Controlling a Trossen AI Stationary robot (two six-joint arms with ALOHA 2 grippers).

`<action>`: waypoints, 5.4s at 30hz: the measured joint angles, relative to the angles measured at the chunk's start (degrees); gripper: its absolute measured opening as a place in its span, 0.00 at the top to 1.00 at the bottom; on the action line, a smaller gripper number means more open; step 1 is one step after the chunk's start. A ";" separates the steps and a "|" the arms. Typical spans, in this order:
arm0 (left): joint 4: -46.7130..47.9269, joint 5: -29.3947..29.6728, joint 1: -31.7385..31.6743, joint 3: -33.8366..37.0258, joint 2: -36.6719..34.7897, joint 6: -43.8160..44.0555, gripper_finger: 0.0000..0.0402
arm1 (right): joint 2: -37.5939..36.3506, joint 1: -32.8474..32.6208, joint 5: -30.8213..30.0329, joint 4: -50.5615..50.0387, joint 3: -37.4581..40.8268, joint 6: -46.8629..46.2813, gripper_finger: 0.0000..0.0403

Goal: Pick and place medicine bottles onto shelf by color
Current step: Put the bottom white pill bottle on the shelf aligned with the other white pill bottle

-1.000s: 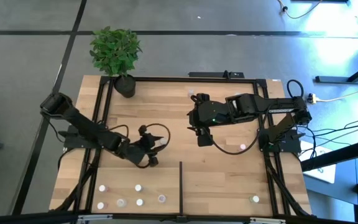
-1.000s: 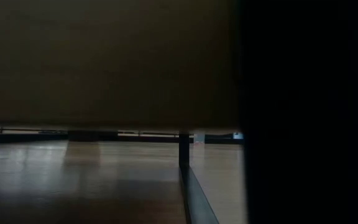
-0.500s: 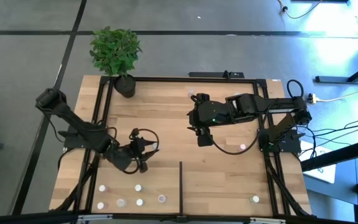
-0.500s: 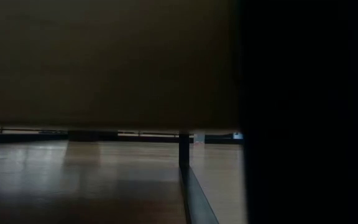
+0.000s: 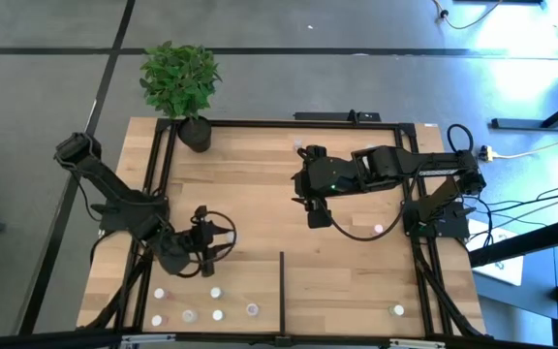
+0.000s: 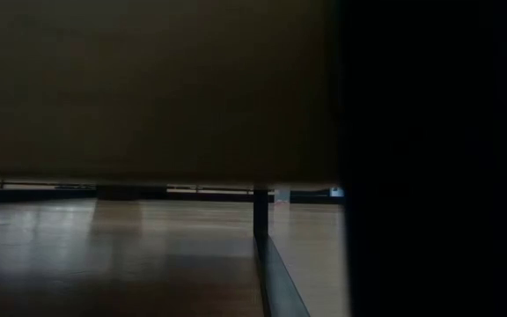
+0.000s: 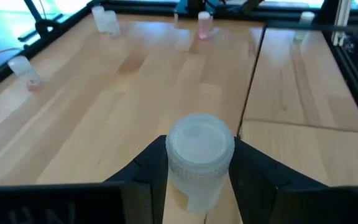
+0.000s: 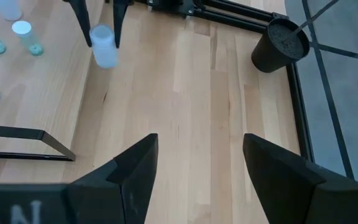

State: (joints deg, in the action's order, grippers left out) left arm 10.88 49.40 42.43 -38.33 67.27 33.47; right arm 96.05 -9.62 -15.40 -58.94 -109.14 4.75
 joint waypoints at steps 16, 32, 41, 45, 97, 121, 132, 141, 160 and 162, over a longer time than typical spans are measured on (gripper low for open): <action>2.88 -2.51 7.86 0.00 0.04 1.81 0.68 | 0.00 0.01 23.58 0.00 0.00 6.27 0.41; 7.93 -2.17 15.78 0.00 -4.17 8.03 0.68 | 0.00 -0.01 30.97 0.01 0.00 7.64 0.41; 8.21 -2.38 19.38 0.00 -4.11 11.99 0.68 | 0.00 -0.01 31.01 0.01 0.00 7.59 0.41; 9.10 -2.39 21.24 0.00 -4.11 14.55 0.68 | 0.00 -0.01 31.01 0.02 0.00 7.58 0.41; 4.08 0.73 29.38 -0.02 0.50 9.41 0.68 | 0.00 0.01 31.04 0.02 0.00 7.56 0.41; 4.92 1.83 32.33 -0.02 8.87 17.12 0.68 | 0.00 0.01 31.01 0.00 0.00 7.56 0.41; 4.93 -0.10 32.33 -0.02 10.31 20.55 0.68 | 0.00 0.01 31.01 0.02 0.00 7.56 0.41; 4.93 -0.65 32.33 -0.02 10.31 20.60 0.68 | 0.00 0.01 31.01 0.02 0.00 7.56 0.41; 4.49 -1.11 32.33 -0.02 12.96 23.20 0.68 | 0.00 0.01 31.01 0.02 0.00 7.56 0.41; 4.49 -1.54 32.31 -0.02 12.96 23.27 0.67 | 0.00 0.01 31.01 0.00 0.00 7.56 0.41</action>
State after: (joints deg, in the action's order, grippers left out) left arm 15.38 47.86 74.74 -38.35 80.23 56.73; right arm 96.05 -9.61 15.62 -58.94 -109.14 12.32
